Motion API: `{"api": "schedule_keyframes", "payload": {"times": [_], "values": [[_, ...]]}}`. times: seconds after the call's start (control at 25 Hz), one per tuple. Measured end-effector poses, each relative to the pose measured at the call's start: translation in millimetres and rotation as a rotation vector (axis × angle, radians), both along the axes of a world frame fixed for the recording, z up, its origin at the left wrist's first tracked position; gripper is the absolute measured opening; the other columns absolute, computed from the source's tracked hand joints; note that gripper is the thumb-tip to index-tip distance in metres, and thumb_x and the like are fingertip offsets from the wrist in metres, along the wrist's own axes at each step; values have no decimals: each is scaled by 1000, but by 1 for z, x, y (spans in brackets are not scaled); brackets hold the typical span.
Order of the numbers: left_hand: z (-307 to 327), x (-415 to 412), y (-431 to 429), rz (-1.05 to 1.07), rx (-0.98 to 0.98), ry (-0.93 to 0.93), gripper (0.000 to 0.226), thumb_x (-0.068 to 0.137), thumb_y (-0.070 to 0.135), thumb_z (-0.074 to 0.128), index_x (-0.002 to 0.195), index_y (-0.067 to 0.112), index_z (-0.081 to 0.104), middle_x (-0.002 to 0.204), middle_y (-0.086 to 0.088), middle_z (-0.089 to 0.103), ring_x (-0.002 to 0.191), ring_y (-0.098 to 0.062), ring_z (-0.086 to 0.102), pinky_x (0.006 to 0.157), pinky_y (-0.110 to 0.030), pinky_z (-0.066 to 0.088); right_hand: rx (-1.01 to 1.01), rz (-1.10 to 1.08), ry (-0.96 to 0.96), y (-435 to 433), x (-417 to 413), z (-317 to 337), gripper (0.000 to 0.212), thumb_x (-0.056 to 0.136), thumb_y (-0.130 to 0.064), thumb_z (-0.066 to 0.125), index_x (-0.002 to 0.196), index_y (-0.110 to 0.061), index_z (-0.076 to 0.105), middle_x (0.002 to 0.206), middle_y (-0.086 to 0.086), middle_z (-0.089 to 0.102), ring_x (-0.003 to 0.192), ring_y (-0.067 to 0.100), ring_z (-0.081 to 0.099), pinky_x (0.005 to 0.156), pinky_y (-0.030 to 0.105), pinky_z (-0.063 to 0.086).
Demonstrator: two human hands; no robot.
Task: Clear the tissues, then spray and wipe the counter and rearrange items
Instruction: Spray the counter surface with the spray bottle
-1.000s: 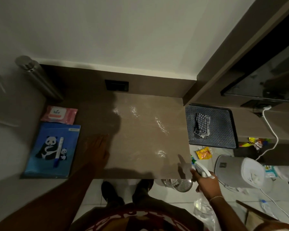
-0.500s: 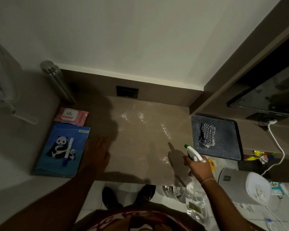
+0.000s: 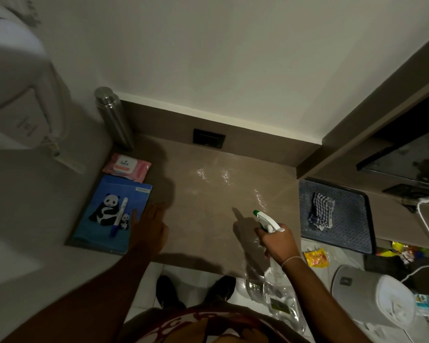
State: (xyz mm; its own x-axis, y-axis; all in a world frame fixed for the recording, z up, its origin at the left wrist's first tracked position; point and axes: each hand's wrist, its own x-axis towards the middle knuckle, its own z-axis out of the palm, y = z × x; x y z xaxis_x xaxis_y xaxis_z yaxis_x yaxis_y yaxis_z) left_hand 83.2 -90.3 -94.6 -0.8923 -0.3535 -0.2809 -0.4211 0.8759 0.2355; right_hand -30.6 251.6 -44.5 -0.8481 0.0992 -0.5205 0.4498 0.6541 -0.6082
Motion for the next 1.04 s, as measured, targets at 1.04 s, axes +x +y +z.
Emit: {"api": "schedule_keyframes", "payload": {"times": [1.04], "values": [[-8,10,3,11,-5,10,69,94,13,57,158,24,35,165,-5,36,156,-27,30,129,-57,14,23,-111,54,12,-5,0,15,82,-27,80,85,-15,71,71,12,74,43,32,69,50,41,62]]}}
